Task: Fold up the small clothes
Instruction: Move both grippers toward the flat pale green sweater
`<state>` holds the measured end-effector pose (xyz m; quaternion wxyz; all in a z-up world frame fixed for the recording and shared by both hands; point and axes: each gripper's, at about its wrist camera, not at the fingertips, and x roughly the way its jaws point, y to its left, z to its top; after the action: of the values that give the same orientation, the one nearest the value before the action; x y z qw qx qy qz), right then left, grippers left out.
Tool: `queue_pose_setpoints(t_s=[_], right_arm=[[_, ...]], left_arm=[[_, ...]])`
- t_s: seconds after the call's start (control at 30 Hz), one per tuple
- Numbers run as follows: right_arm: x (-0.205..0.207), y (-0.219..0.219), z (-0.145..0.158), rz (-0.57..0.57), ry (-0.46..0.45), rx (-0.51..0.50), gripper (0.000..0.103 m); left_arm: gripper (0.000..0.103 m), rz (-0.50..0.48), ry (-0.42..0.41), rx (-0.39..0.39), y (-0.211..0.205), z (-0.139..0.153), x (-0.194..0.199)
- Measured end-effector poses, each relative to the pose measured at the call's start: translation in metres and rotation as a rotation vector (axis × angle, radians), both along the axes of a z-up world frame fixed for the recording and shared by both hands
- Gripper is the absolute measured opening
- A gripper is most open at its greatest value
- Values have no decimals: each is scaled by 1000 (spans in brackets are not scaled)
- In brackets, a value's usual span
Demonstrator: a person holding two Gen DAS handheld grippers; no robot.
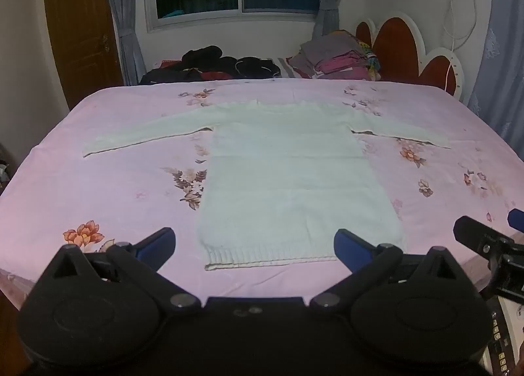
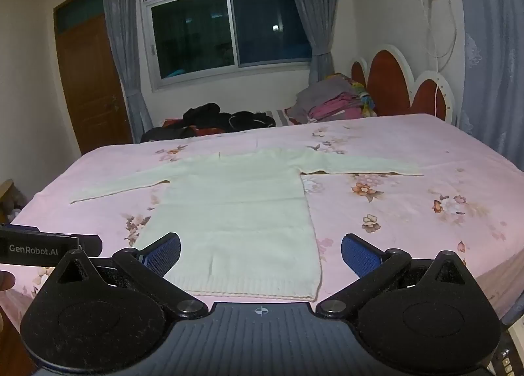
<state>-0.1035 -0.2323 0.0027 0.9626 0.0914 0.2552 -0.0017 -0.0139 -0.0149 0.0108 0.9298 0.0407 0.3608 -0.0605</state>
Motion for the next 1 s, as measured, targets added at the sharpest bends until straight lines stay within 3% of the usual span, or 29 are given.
queue_pose_setpoints(t_s=[1.0], right_arm=[[13, -2, -6, -10, 11, 2, 103]], left_arm=[[103, 9, 27, -4, 2, -4, 16]])
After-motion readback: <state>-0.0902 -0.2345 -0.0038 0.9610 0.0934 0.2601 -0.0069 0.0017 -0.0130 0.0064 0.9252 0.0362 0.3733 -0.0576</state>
